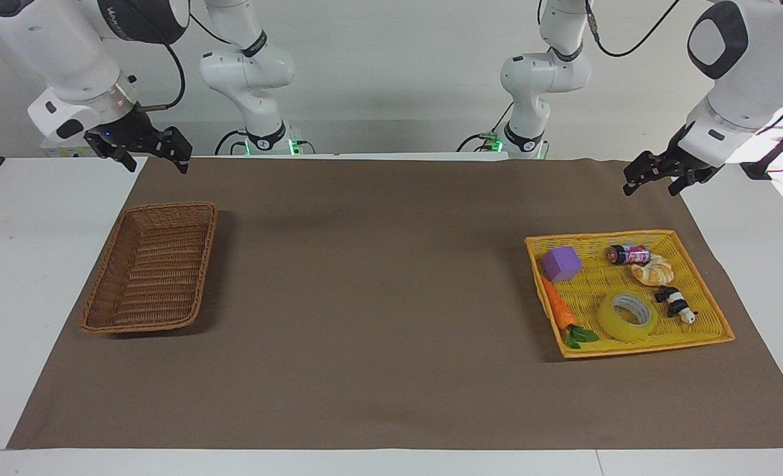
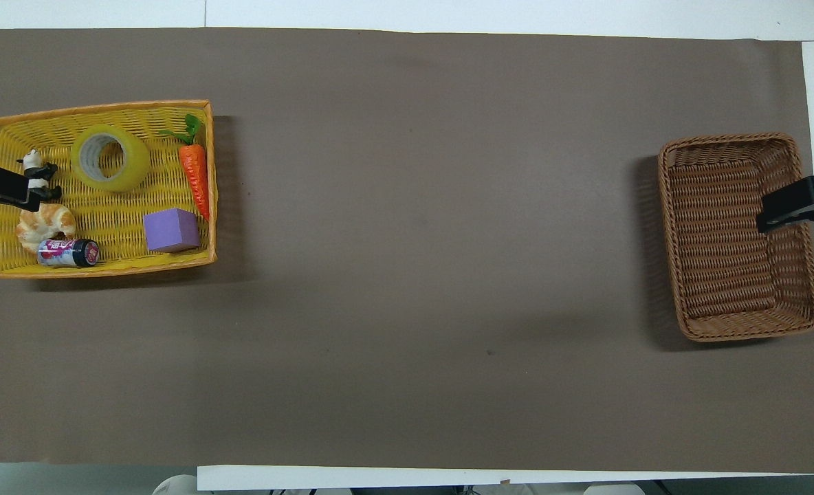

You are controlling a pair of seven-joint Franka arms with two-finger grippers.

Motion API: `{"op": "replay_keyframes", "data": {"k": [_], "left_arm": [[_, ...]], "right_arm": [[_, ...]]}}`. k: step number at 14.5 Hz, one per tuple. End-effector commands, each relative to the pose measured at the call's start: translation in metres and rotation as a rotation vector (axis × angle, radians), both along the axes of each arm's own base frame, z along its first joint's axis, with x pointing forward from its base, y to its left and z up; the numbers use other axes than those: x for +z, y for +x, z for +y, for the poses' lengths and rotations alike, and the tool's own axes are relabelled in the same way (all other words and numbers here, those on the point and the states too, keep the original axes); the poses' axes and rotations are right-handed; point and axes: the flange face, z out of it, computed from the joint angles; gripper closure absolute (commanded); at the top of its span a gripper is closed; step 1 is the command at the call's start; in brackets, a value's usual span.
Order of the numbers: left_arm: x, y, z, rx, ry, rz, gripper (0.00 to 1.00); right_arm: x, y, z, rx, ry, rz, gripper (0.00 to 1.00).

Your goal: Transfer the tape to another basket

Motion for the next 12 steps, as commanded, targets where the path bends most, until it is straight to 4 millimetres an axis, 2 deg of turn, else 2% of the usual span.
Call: {"op": "replay_keyframes", "data": {"k": [1, 4, 5, 7, 9, 10, 12], "left_arm": [[0.000, -0.001, 0.003, 0.006, -0.007, -0.008, 0.00], [-0.003, -0.003, 0.005, 0.019, -0.005, 0.003, 0.00], [-0.011, -0.006, 0.006, 0.016, -0.002, 0.015, 0.00], [-0.034, -0.006, 0.021, 0.041, 0.013, -0.043, 0.00], [-0.079, 0.013, 0.025, 0.052, 0.016, -0.043, 0.00], [-0.105, 0.028, 0.025, 0.060, 0.018, -0.040, 0.00], [-0.145, 0.055, 0.030, 0.070, 0.020, -0.085, 0.00]], "right_arm": [[0.000, -0.007, -0.001, 0.021, -0.001, 0.008, 0.00], [0.000, -0.007, -0.001, 0.021, -0.001, 0.008, 0.00], [0.000, -0.007, -0.001, 0.021, -0.001, 0.008, 0.00], [0.000, -0.007, -0.001, 0.021, -0.001, 0.008, 0.00], [0.000, -0.007, -0.001, 0.021, -0.001, 0.008, 0.00], [0.000, -0.007, -0.001, 0.021, -0.001, 0.008, 0.00], [0.000, -0.007, -0.001, 0.021, -0.001, 0.008, 0.00]]}}
